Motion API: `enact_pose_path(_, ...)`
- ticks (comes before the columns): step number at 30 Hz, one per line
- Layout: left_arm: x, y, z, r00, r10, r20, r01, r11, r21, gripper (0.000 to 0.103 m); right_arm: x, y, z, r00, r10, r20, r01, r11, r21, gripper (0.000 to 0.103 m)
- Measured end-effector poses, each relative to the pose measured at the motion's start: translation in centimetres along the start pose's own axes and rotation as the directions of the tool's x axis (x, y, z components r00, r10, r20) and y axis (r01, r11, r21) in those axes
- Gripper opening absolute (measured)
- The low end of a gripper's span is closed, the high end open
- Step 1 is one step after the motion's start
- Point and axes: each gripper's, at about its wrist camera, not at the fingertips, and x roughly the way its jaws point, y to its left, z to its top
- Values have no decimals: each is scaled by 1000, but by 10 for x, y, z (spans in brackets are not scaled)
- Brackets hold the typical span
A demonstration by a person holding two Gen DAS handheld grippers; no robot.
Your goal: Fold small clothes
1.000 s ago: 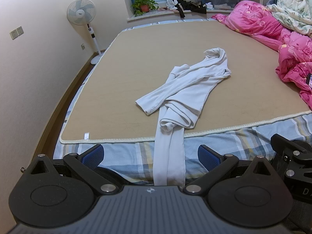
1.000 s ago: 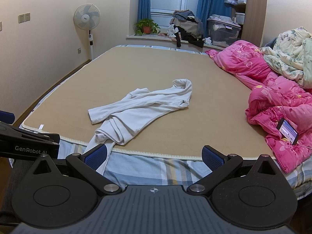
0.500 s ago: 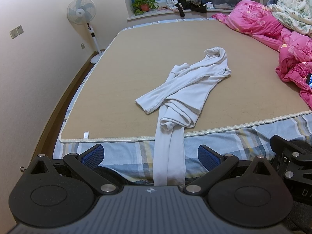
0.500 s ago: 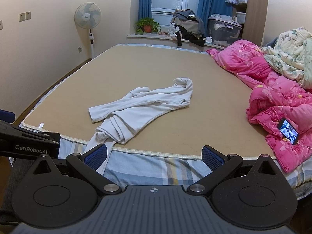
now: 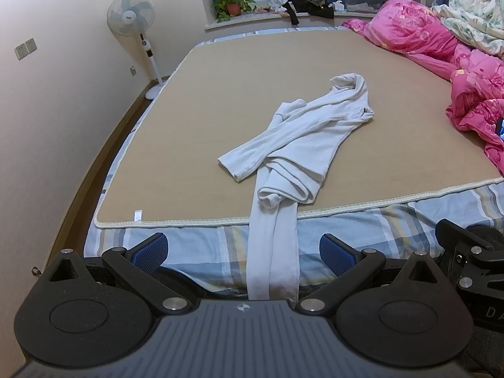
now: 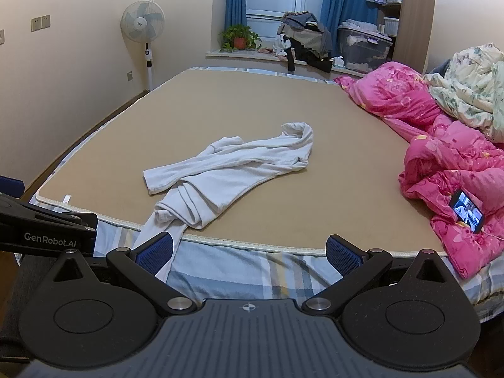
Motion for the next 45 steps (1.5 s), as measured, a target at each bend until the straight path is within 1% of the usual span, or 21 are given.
enact_pose_path(4,5,0,2,1000,-3,-11,3,1000,-2,102,4,-1,-4,1000,4,-14,-4,1000,4,102)
enact_pose_path(12,18,-2,5,999,-24,-46,24,1000,3,102,14,-9,2,998,20,-63,-19,999,29,102)
enact_pose_path(16,38,5,16,996,-46,-72,46,999,-6,102,30,-21,7,995,30,-98,-23,998,66,102)
enact_pose_path(18,51,13,25,997,-25,-76,24,1000,-13,102,43,-33,14,995,19,-101,-10,996,92,102)
enact_pose_path(21,80,33,49,996,50,-72,-54,997,-48,102,68,-58,26,997,-14,-81,26,990,142,102)
enact_pose_path(23,105,51,71,992,89,-92,-98,990,-99,102,90,-76,38,998,-25,-65,36,983,182,102)
enact_pose_path(26,142,76,101,984,113,-136,-136,976,-172,102,131,-99,56,999,-15,-39,24,968,251,102)
enact_pose_path(28,163,85,117,978,124,-168,-156,968,-196,102,170,-109,71,998,19,-55,-2,954,300,102)
enact_pose_path(30,180,89,127,971,130,-199,-171,964,-202,102,215,-114,85,994,84,-74,-52,931,362,102)
enact_pose_path(32,194,89,131,967,134,-218,-179,963,-200,102,257,-107,96,983,164,-79,-114,893,436,102)
enact_pose_path(34,209,90,129,959,146,-243,-194,963,-185,102,305,-91,106,962,256,-93,-177,846,502,102)
enact_pose_path(36,223,88,124,948,161,-276,-211,964,-161,102,349,-71,113,941,318,-116,-207,812,546,102)
enact_pose_path(37,229,86,121,940,169,-298,-221,964,-150,102,371,-58,115,935,328,-136,-200,803,562,102)
enact_pose_path(38,235,85,117,932,171,-320,-226,964,-142,102,391,-45,117,931,330,-157,-189,803,565,102)
enact_pose_path(40,243,85,112,919,171,-354,-231,964,-135,102,426,-25,119,929,299,-219,-135,824,550,101)
enact_pose_path(41,247,85,110,914,172,-368,-234,963,-131,102,443,-17,118,930,266,-254,-94,840,534,91)
enact_pose_path(42,249,85,110,910,176,-375,-238,963,-125,102,456,-13,117,927,235,-292,-57,858,510,74)
enact_pose_path(43,249,83,110,909,183,-375,-242,963,-117,102,463,-10,115,922,217,-320,-35,870,491,40)
enact_pose_path(44,249,82,111,909,190,-371,-245,963,-108,102,463,-13,113,925,205,-320,-33,881,472,38)
enact_pose_path(45,250,80,112,910,198,-364,-249,964,-98,102,455,-18,112,933,218,-287,-62,881,469,16)
